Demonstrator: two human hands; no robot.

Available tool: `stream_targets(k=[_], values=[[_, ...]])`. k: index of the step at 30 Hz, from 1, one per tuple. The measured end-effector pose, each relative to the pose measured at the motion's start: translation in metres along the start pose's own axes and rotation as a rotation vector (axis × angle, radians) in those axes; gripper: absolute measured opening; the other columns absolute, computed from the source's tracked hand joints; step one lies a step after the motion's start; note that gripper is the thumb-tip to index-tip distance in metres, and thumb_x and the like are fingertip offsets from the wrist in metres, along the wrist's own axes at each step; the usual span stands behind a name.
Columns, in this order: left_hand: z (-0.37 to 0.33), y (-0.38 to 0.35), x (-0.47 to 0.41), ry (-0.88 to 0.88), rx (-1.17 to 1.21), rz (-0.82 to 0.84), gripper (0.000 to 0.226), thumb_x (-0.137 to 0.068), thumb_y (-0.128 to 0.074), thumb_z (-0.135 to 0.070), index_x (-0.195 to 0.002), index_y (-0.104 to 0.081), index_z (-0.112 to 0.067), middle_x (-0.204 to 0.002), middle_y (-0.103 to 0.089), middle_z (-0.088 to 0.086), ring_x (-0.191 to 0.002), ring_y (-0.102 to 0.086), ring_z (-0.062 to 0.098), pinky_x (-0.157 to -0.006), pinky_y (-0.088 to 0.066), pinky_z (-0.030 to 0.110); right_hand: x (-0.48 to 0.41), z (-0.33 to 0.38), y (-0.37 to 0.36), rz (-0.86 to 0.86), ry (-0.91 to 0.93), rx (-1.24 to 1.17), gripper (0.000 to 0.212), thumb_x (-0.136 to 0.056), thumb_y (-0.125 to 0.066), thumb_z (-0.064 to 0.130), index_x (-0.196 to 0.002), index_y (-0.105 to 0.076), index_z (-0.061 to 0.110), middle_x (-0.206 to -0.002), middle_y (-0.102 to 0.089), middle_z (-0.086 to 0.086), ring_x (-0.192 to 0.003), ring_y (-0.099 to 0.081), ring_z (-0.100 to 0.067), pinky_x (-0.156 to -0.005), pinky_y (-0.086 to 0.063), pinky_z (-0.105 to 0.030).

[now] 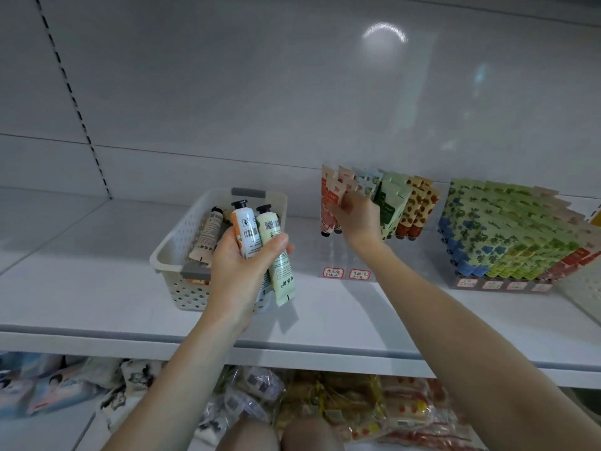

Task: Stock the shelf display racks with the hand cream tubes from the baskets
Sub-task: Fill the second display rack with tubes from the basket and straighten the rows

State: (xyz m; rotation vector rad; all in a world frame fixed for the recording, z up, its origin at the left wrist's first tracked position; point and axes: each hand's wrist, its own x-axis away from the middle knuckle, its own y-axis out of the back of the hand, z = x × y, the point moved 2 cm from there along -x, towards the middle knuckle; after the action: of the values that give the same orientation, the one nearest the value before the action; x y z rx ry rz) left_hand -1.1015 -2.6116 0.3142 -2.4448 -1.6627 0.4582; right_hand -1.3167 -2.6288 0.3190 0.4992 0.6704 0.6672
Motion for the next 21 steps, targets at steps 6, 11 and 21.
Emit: stream_targets(k=[6,11,21], values=[[-0.0004,-0.0018,-0.0013,0.004,0.032,0.015,0.02,-0.082,-0.067,-0.009,-0.099,-0.058,-0.014,-0.085,-0.07,-0.002,-0.081,-0.071,0.015,-0.059,-0.056,0.022,-0.0038,-0.0038,-0.0061,0.025,0.006,0.09,0.026,-0.091,-0.058,0.023,-0.086,-0.061,-0.003,-0.078,-0.065,-0.013,-0.068,-0.059,-0.026,-0.063,-0.051,-0.037],[-0.0022,-0.0031,-0.0014,-0.002,0.031,0.011,0.021,-0.082,-0.066,-0.008,-0.101,-0.058,-0.014,-0.087,-0.069,0.0,-0.078,-0.071,0.014,-0.058,-0.054,0.02,-0.0055,-0.0038,-0.0065,0.042,0.004,0.134,0.024,-0.092,-0.056,0.023,-0.082,-0.057,0.001,-0.076,-0.062,-0.01,-0.066,-0.056,-0.024,-0.058,-0.046,-0.031],[-0.0018,-0.0019,-0.0018,0.015,0.024,0.006,0.021,-0.082,-0.067,-0.011,-0.1,-0.058,-0.017,-0.088,-0.07,-0.003,-0.08,-0.071,0.014,-0.059,-0.055,0.02,-0.0073,-0.0007,-0.0022,0.07,0.02,0.159,0.02,-0.091,-0.057,0.02,-0.082,-0.058,0.002,-0.08,-0.062,-0.009,-0.07,-0.056,-0.022,-0.061,-0.048,-0.031]])
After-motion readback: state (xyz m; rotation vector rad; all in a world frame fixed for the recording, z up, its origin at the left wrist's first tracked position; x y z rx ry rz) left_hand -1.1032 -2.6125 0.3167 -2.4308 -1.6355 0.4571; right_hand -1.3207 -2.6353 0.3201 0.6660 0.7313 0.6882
